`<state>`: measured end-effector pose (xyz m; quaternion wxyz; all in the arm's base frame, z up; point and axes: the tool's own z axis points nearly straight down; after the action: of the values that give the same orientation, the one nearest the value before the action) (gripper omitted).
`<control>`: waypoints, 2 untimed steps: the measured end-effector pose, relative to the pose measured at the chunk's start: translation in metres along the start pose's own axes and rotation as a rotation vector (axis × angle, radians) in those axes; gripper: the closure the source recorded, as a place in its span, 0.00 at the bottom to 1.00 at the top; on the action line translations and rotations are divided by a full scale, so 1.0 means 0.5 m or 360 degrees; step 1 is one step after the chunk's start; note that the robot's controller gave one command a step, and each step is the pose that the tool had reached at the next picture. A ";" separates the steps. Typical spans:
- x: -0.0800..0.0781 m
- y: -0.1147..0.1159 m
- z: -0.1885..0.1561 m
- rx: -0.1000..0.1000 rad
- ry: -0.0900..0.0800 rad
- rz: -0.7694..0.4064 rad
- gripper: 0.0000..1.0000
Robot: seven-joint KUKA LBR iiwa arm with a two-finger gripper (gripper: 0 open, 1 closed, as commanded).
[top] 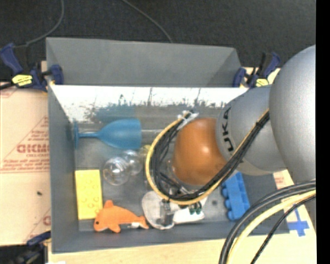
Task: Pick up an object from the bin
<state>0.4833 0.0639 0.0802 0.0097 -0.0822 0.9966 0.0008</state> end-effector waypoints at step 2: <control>0.007 0.001 0.004 -0.0003 0.0018 0.0004 1.00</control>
Offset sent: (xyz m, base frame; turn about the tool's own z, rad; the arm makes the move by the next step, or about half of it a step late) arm 0.0000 0.0000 0.0000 0.0000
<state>0.4796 0.0640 0.0782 0.0039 -0.0809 0.9967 0.0012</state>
